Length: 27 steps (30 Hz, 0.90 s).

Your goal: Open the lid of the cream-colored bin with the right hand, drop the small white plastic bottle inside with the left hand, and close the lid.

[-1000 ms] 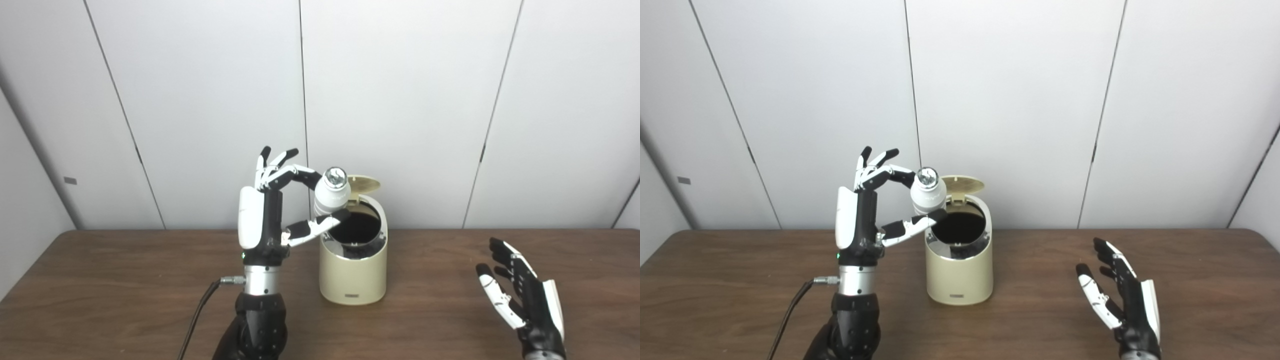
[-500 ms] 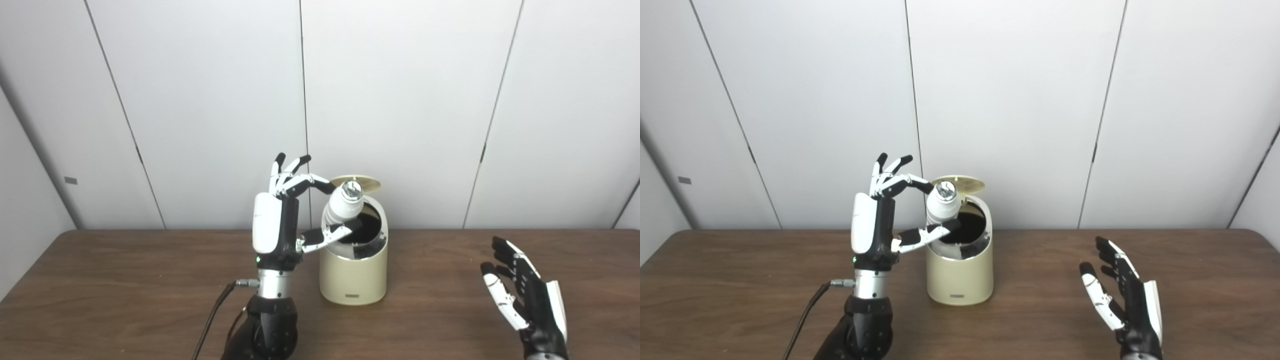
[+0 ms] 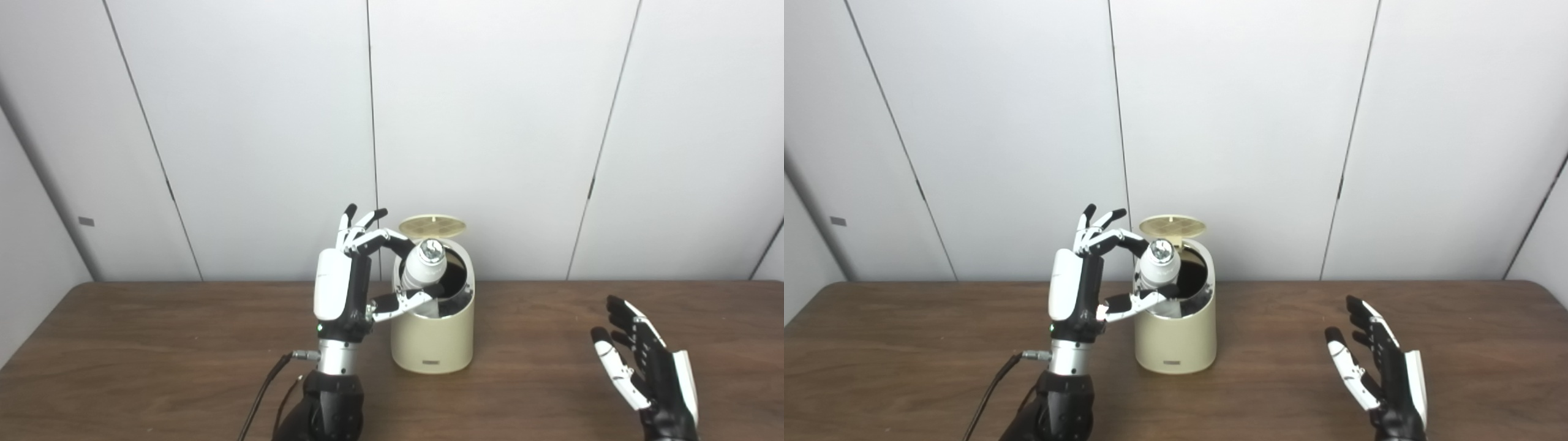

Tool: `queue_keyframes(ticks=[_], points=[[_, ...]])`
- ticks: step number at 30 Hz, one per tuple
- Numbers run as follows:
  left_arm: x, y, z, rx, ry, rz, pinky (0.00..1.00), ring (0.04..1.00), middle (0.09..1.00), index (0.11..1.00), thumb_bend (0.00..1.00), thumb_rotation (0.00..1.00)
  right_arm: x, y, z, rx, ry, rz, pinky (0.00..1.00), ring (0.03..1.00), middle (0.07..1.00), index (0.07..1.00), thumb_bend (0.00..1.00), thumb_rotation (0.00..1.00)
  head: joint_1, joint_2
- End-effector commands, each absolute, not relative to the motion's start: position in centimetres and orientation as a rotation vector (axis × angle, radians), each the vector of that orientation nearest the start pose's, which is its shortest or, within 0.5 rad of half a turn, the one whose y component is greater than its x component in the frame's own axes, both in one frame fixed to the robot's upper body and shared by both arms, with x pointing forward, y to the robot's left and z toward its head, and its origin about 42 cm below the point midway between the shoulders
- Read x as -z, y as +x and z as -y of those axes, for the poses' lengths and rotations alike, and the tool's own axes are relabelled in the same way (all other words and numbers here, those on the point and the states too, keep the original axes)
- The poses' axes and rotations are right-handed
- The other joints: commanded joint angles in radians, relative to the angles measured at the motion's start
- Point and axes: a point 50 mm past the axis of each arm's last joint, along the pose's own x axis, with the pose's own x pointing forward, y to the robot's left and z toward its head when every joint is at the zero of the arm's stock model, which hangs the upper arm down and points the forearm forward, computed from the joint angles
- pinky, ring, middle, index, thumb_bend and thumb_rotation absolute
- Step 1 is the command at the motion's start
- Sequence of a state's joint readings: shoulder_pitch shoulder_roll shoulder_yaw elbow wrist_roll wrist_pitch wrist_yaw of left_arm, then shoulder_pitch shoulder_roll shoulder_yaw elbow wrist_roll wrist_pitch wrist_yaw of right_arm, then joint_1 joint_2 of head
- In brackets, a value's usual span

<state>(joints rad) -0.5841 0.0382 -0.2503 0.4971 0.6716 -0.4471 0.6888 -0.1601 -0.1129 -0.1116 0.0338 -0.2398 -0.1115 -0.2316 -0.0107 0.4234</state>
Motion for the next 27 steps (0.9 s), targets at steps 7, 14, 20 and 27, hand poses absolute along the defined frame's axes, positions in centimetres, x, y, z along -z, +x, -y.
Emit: queue_keyframes(ticks=[7, 14, 20, 27], points=[[-22.0, 44.5, -11.4, -0.145, 0.525, 0.893, 1.0, 0.838, 0.466, 0.493, 0.53, 0.0, -16.6, 33.4, 28.0, 0.321, -0.322, 0.343, 0.81, 0.851, 0.85, 0.834, 0.21, 0.6, -0.007, 0.004], [-21.9, 44.6, -11.2, -0.146, 0.498, 0.898, 1.0, 0.827, 0.461, 0.498, 0.53, 0.0, -16.7, 33.4, 28.0, 0.321, -0.331, 0.346, 0.79, 0.846, 0.847, 0.83, 0.21, 0.6, -0.007, 0.004], [-22.2, 44.2, -11.2, -0.161, 0.483, 0.948, 1.0, 0.735, 0.552, 0.449, 0.51, 0.0, -16.8, 33.4, 28.0, 0.321, -0.329, 0.345, 0.79, 0.847, 0.849, 0.835, 0.21, 0.59, -0.008, 0.005], [-22.4, 43.6, -11.4, -0.179, 0.475, 0.988, 1.0, 0.816, 0.697, 0.477, 0.52, 0.05, -17.0, 33.5, 28.0, 0.321, -0.334, 0.352, 0.8, 0.844, 0.842, 0.826, 0.21, 0.61, -0.005, 0.003]])
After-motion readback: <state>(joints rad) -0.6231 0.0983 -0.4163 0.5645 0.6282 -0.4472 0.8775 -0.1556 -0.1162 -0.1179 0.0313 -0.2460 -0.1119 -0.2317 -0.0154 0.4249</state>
